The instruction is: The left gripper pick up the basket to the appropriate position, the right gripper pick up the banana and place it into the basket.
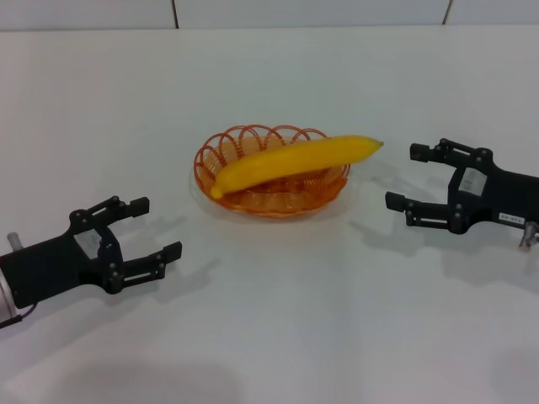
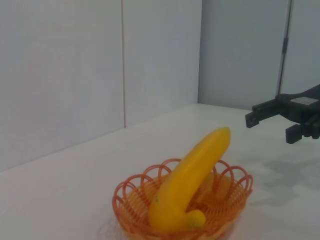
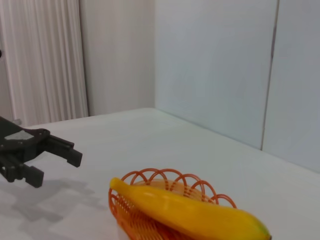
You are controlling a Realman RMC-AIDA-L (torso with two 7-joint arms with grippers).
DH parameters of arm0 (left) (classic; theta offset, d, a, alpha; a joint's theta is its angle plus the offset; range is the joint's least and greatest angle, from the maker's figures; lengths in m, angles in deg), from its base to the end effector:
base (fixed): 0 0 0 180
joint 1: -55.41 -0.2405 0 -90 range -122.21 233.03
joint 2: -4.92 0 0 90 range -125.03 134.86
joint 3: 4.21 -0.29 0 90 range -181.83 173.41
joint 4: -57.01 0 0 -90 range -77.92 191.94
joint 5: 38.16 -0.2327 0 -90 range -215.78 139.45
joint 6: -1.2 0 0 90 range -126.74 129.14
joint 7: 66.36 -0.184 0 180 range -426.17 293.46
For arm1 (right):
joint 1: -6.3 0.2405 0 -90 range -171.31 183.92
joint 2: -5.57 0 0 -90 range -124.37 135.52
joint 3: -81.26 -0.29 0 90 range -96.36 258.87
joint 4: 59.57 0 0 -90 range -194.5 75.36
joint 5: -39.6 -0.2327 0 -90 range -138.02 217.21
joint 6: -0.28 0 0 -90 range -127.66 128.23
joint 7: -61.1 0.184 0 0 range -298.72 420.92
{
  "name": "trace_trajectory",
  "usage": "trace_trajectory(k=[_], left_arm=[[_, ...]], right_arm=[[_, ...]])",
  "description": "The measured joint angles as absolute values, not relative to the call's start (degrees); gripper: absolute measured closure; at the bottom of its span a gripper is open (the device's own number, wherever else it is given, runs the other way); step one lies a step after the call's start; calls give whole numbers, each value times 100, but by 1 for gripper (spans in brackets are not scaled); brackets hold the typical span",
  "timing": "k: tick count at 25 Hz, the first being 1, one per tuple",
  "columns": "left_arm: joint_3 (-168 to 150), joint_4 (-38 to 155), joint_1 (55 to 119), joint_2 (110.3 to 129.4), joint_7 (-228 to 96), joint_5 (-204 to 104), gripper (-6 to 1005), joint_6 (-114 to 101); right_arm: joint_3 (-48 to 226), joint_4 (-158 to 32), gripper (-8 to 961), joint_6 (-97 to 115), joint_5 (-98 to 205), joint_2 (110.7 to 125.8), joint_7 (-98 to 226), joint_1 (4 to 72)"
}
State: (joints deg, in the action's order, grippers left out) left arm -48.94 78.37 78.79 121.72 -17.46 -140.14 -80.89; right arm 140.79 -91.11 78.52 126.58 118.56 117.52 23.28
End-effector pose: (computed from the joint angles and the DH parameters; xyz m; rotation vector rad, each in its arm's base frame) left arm -0.3444 0.3319 -0.0795 -2.5926 -0.3846 -0.6680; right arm 0.3598 0.3399 -0.0337 -2.5095 0.4127 0.6125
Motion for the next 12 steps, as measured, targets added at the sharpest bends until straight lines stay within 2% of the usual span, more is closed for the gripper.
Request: trace_trajectory(k=[12], left_arm=[[-4894, 7837, 7880, 12181, -1756, -13952, 127, -8082]], right_arm=[[14062, -8980, 73, 7902, 12675, 11903, 11751, 2510]])
